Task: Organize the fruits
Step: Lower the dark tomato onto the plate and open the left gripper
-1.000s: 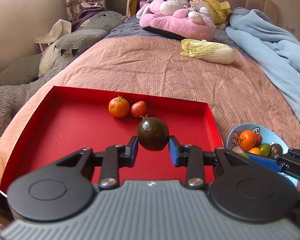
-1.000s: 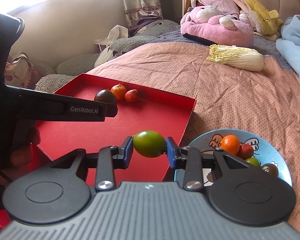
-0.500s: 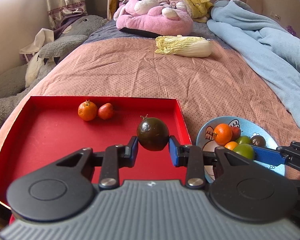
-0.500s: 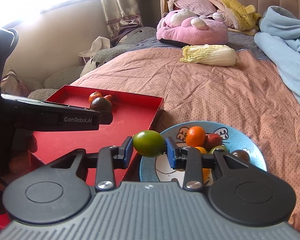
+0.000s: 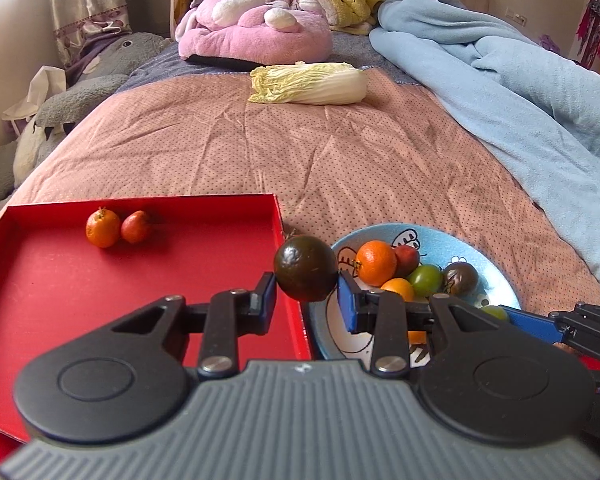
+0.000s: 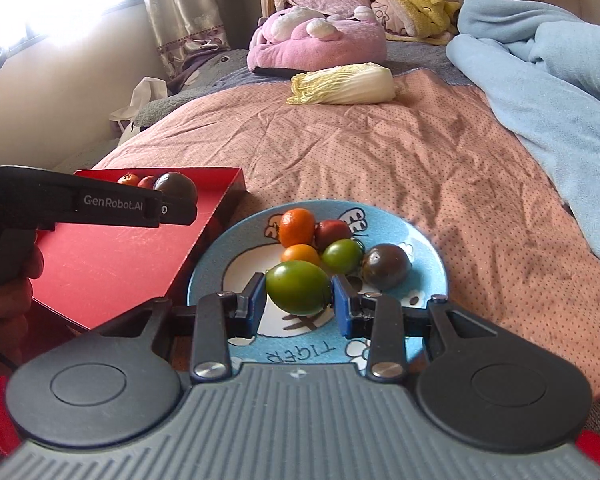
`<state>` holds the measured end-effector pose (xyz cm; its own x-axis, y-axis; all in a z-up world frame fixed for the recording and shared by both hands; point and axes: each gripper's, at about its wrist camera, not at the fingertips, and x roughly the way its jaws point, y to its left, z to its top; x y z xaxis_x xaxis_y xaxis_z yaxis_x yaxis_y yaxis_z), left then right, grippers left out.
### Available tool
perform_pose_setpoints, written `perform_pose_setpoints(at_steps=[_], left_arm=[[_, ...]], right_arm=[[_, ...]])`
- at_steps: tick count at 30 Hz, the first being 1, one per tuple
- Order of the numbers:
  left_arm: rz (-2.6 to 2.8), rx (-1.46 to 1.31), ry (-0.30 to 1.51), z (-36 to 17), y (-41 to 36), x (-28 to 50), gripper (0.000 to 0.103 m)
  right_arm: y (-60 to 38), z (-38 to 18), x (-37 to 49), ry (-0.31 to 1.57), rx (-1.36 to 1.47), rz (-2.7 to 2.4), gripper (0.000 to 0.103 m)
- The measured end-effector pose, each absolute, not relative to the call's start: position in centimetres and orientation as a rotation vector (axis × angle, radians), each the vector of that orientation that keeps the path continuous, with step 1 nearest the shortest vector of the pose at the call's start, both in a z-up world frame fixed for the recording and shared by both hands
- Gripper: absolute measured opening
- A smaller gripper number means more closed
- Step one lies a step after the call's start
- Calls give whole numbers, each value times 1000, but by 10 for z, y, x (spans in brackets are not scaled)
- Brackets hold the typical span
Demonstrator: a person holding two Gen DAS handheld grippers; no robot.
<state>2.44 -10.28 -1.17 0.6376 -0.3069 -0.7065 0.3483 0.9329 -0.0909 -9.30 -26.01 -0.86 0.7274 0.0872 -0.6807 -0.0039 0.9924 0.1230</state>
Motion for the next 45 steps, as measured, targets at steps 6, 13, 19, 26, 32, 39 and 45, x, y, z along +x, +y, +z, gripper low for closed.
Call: perform_pose_setpoints(at_steps=[6,13,19,26,32,39,45], left_arm=[[-415,63,803,-16,-119,18,36],[-453,71,815,-22,-133,12,36],[-466,67,828,-26,-137,10,36],[-476,74,836,-30,-142,9,36],[-483,86,841,-34,-147,10,36],[-483,95,842,-37,-150,9,36],[-489,100,841,-38,-152,8,36]], right_arm=[[-272,-16,-100,771,128,19,41],[-276,-16,-103,775,127,4,41],[-279,-18,-105,781,130,-5,41],[-280,-18,-106,784,130,-6,41],[-281,-18,-107,784,131,-7,41],[-281,-18,-108,787,130,-6,41],[-280,-18,-108,787,130,-5,41]])
